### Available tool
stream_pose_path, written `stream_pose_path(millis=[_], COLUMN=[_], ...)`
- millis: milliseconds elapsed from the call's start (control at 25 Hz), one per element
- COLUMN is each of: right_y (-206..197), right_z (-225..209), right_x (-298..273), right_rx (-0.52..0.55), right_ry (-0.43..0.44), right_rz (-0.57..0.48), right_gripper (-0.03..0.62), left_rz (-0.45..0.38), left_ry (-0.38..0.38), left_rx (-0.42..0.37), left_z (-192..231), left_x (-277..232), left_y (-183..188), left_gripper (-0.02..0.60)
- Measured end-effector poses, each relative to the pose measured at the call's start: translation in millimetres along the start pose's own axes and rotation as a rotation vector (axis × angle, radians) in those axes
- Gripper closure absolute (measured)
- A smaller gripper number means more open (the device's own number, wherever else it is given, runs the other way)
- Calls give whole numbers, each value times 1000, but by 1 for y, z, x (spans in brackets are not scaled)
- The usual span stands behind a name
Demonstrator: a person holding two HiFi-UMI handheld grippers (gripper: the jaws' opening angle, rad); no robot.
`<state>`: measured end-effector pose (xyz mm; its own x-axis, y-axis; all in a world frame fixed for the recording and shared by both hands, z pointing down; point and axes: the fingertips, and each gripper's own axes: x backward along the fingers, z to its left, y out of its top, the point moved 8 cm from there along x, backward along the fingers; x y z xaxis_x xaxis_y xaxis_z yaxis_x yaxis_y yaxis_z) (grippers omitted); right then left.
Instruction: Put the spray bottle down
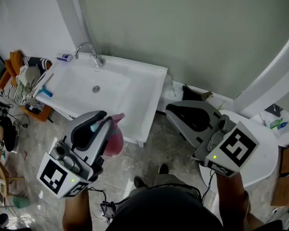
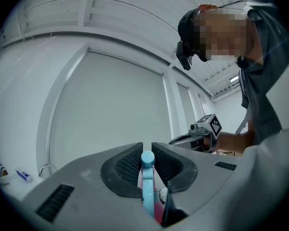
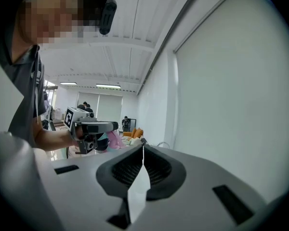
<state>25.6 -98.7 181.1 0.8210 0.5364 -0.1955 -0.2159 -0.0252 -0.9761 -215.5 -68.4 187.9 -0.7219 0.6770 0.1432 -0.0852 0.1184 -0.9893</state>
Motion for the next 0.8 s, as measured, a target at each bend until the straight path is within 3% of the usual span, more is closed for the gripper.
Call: stream_pose_path(millis=[360,600,800], right_y=[-4,-16,-24], right_z=[-26,-88,-112], right_x=[-5,6,5], right_rx=[17,-9,-22], right_ry=[56,107,122], right_rz=[-47,-48,-43], right_gripper=[583,583,583], left_rz=[7,49,58], left_ry=[64,108,126], left_rx=[-34,-39,-42], left_z=[-3,-8,-4], left_x=[-15,-75,-97], left_y=[-3,-6,-7], left_gripper=[528,528,528])
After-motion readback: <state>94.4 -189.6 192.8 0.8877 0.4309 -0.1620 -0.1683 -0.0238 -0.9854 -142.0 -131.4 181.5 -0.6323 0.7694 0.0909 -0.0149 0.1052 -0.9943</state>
